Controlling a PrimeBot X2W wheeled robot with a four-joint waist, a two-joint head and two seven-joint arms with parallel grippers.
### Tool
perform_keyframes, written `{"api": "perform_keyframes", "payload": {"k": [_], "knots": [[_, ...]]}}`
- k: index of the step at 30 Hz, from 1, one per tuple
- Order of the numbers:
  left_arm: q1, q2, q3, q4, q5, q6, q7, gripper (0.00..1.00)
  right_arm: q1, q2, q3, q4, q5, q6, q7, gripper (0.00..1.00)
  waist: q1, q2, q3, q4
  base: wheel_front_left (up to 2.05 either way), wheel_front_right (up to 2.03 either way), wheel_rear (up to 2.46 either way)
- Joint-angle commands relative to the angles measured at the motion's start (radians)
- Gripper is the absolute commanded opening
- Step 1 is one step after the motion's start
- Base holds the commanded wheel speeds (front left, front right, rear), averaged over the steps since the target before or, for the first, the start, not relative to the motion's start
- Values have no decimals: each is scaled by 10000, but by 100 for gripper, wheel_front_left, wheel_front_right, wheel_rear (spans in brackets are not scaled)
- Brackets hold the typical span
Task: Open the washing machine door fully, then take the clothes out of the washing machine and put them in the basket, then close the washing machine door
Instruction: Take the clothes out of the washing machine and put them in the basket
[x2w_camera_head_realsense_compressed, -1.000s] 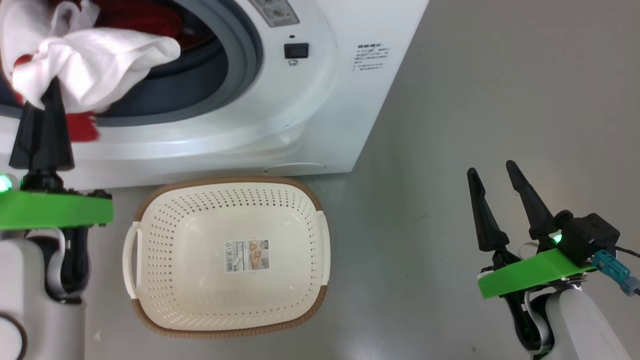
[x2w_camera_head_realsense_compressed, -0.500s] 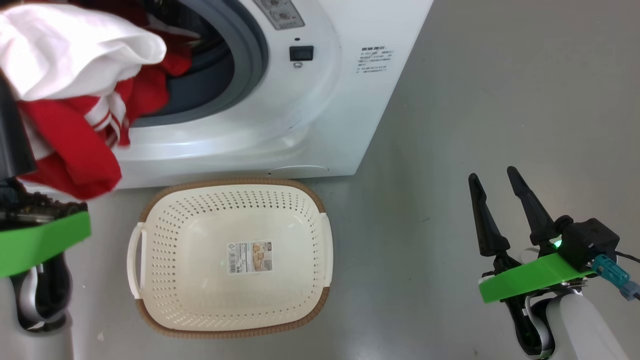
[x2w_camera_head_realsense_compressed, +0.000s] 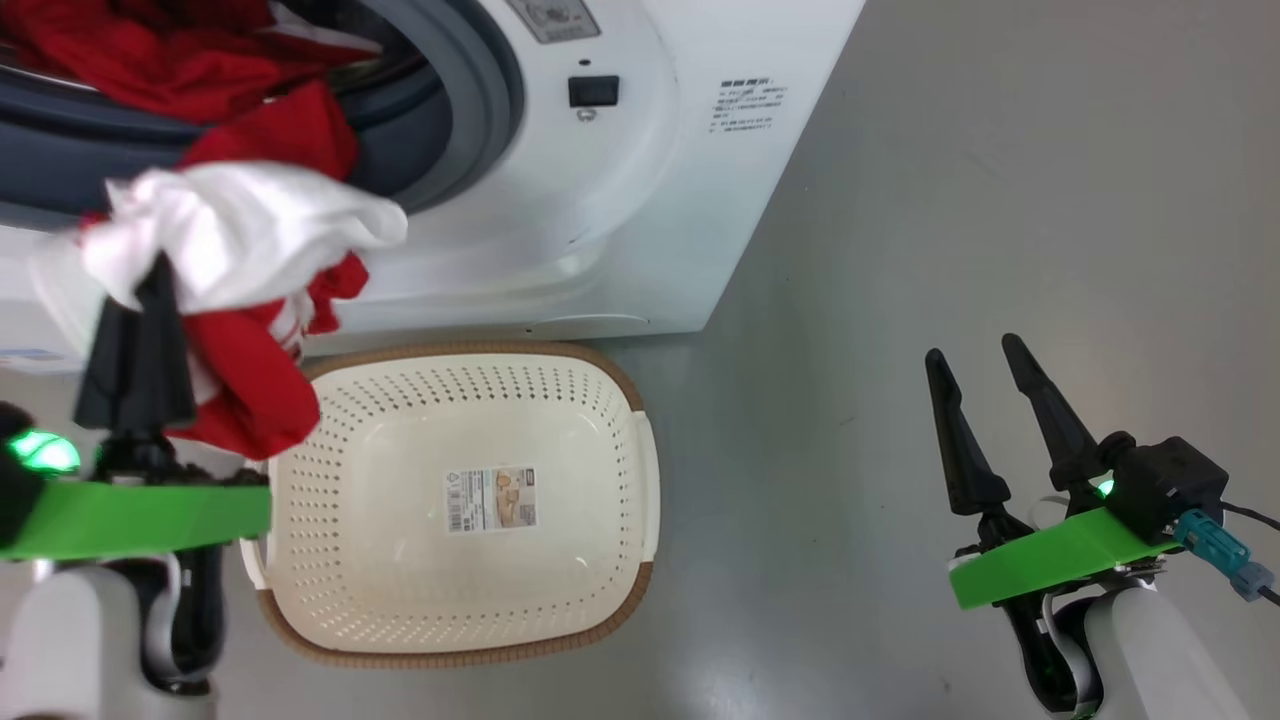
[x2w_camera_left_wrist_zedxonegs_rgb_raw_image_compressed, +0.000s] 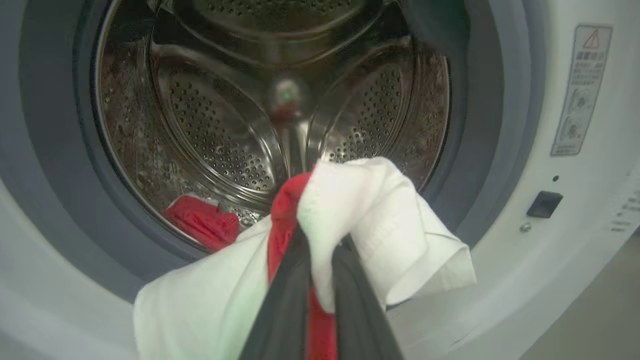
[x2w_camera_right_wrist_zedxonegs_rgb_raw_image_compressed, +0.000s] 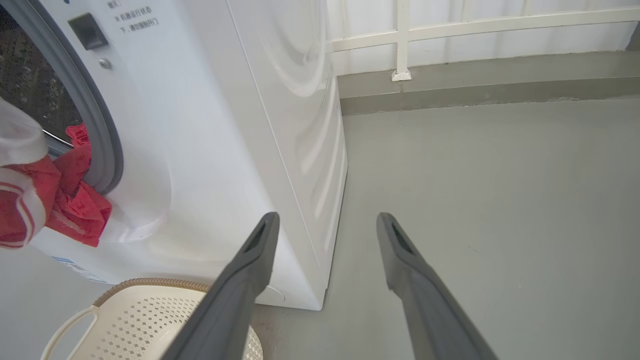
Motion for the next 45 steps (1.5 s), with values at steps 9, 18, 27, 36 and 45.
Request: {"api": "perform_keyframes", "payload": {"k": [9, 18, 27, 36, 45], "knots": [[8, 248, -370, 1909, -8, 6, -47, 0, -220, -10, 331, -378, 189, 48, -63, 100, 0, 0, 814, -179, 0, 0, 0], [-755, 456, -987, 4186, -199, 6, -47, 0, -506, -10, 405, -526, 274, 48, -63, 100, 0, 0, 1707, -289, 0, 0, 0], [-1835, 760, -2089, 6305, -403, 6, -47, 0, -870, -10, 544, -675, 277, 48, -63, 100, 0, 0, 2526, -375, 0, 0, 0], [-2623, 976, -3034, 7617, -876, 6, -47, 0, -1073, -10, 548, -772, 282, 48, -63, 100, 0, 0, 3036, -438, 0, 0, 0], [-3027, 1096, -3412, 8243, -1372, 6, -47, 82, -1183, -10, 511, -750, 235, 48, -63, 100, 0, 0, 3128, -426, 0, 0, 0]]}}
